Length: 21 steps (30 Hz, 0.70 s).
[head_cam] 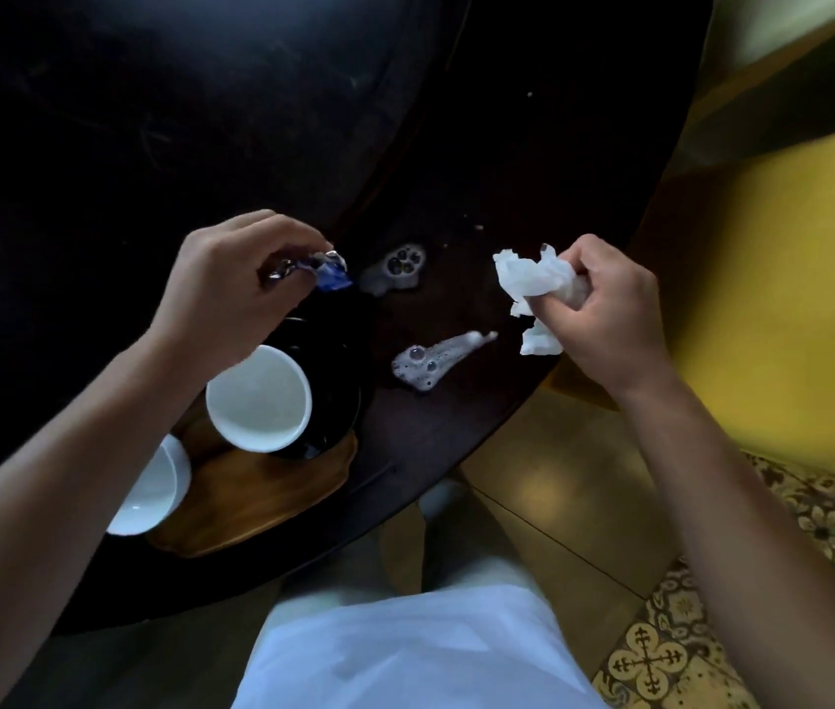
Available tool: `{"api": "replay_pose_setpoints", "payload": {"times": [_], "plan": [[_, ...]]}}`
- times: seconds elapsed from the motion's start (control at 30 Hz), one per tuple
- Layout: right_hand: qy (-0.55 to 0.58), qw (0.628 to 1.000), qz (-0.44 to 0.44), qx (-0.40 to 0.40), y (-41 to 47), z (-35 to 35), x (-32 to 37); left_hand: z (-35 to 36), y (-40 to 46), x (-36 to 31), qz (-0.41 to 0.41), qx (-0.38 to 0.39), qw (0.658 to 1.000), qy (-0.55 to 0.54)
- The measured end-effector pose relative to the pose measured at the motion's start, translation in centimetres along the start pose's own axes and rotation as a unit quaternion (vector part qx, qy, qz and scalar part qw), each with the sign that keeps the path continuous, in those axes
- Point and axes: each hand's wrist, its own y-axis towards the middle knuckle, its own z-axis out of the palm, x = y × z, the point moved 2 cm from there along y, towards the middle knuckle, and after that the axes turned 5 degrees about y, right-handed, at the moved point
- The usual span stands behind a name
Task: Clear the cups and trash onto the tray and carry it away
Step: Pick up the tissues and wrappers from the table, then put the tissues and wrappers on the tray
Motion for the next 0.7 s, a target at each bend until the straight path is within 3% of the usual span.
{"api": "replay_pose_setpoints", "payload": {"times": [0.27, 0.7], "plan": [[0.035, 0.995, -0.072, 0.052, -2.4, 3.4, 6.6, -4.1, -14.3, 3.4, -0.162, -0.091, 0.982, -0.012], [0.054, 0.992, -0.101, 0.048, -11.2, 9.7, 16.4, -4.4, -31.1, 7.7, -0.237, -0.118, 0.963, -0.050]]}}
